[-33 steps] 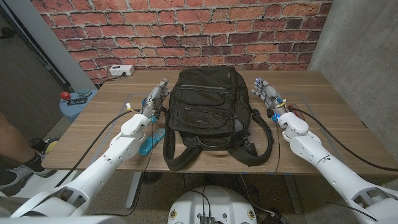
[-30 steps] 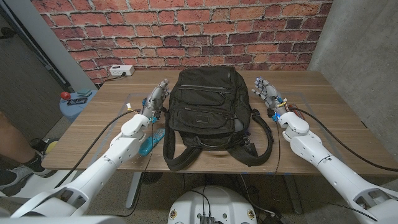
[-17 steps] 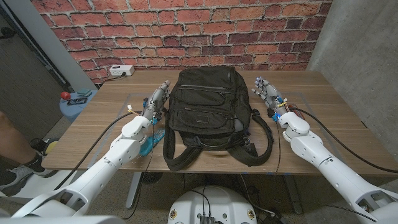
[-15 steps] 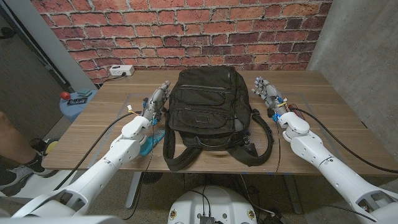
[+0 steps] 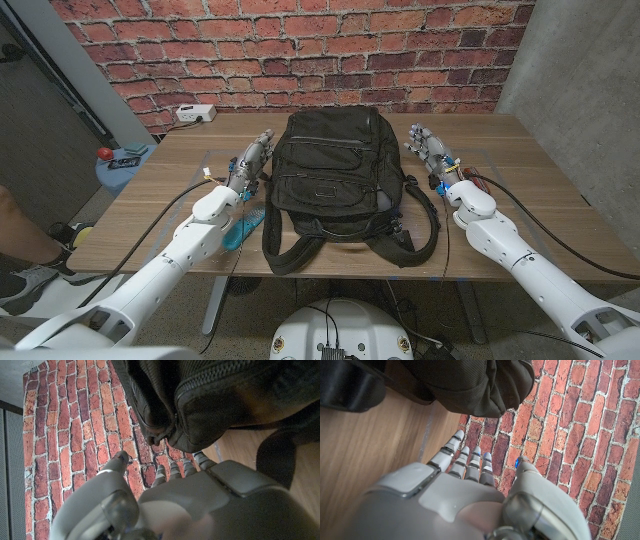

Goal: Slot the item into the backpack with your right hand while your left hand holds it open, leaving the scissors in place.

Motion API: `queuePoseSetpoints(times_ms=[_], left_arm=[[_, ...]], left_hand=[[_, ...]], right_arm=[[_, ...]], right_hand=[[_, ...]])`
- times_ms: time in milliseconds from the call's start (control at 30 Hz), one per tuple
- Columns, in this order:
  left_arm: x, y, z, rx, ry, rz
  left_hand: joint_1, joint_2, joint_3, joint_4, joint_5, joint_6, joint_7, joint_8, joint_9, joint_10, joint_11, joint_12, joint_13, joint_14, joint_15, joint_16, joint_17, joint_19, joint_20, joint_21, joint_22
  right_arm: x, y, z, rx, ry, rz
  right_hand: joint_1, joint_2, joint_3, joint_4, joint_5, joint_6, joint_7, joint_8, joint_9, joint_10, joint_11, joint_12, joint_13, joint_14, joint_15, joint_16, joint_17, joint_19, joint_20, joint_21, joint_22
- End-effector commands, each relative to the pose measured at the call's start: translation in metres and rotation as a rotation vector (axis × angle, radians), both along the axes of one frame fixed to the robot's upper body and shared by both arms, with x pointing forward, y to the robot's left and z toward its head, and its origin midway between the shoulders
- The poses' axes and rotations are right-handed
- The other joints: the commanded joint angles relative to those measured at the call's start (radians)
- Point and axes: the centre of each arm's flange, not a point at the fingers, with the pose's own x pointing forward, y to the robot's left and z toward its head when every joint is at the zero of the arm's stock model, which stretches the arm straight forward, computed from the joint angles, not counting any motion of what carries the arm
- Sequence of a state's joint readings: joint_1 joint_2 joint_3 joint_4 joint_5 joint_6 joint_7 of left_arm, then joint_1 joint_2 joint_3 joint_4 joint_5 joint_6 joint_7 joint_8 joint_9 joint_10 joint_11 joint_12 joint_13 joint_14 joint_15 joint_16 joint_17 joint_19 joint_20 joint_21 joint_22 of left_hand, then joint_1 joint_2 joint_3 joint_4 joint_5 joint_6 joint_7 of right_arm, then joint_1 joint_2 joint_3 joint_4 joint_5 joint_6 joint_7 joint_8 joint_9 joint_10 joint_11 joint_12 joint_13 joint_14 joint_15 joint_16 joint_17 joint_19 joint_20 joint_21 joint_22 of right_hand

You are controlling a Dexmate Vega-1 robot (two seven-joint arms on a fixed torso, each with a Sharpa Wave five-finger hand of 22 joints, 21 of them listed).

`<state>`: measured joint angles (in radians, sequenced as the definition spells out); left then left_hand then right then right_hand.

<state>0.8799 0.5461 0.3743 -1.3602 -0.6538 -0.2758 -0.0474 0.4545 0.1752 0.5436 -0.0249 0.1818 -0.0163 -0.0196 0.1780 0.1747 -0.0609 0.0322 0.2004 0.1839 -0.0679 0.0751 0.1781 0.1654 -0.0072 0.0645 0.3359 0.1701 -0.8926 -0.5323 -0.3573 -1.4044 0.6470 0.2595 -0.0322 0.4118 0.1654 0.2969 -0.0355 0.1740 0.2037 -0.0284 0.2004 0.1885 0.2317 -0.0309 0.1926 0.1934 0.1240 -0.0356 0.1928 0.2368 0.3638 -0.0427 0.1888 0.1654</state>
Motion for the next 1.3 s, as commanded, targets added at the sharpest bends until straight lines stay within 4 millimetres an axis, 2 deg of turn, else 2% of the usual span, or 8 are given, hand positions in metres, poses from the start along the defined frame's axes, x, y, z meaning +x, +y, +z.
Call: queuePoseSetpoints(times_ms=[33,600,1300], left_arm=[[-0.008,0.007,0.002,0.019,-0.003,0.024],[-0.033,0.02,0.004,0.061,-0.024,0.098],[-0.065,0.011,0.014,0.265,-0.087,0.152]], left_hand=[[0.012,0.0,0.003,-0.008,0.005,-0.007,0.005,0.005,0.002,-0.007,0.004,0.006,0.002,-0.001,0.01,0.001,0.001,0.001,0.007,-0.002,0.002],[0.016,0.0,0.006,-0.019,0.007,-0.009,0.004,0.004,0.002,-0.012,0.005,0.003,0.002,-0.008,0.015,-0.002,0.002,0.0,0.02,-0.013,0.002],[0.02,-0.002,0.007,-0.03,0.009,-0.008,0.007,0.004,0.002,-0.016,0.005,0.001,0.002,-0.011,0.013,-0.002,0.002,0.002,0.026,-0.022,0.003]], right_arm=[[0.0,0.006,-0.001,0.001,-0.003,0.003],[0.005,0.004,0.006,-0.01,-0.011,0.013],[-0.006,-0.013,0.001,0.008,-0.021,-0.001]], right_hand=[[0.007,0.0,0.011,0.0,0.003,0.007,-0.003,0.003,0.006,0.006,0.001,0.006,0.005,0.01,-0.04,0.009,0.0,0.009,-0.049,0.007,0.006],[0.006,0.001,0.013,-0.002,0.003,0.007,-0.003,0.002,0.006,0.005,0.001,0.006,0.006,0.009,-0.041,0.011,-0.002,0.01,-0.049,0.007,0.006],[0.006,0.001,0.015,-0.005,0.003,0.007,-0.003,0.002,0.006,0.005,-0.001,0.006,0.006,0.009,-0.042,0.013,-0.005,0.011,-0.049,0.007,0.006]])
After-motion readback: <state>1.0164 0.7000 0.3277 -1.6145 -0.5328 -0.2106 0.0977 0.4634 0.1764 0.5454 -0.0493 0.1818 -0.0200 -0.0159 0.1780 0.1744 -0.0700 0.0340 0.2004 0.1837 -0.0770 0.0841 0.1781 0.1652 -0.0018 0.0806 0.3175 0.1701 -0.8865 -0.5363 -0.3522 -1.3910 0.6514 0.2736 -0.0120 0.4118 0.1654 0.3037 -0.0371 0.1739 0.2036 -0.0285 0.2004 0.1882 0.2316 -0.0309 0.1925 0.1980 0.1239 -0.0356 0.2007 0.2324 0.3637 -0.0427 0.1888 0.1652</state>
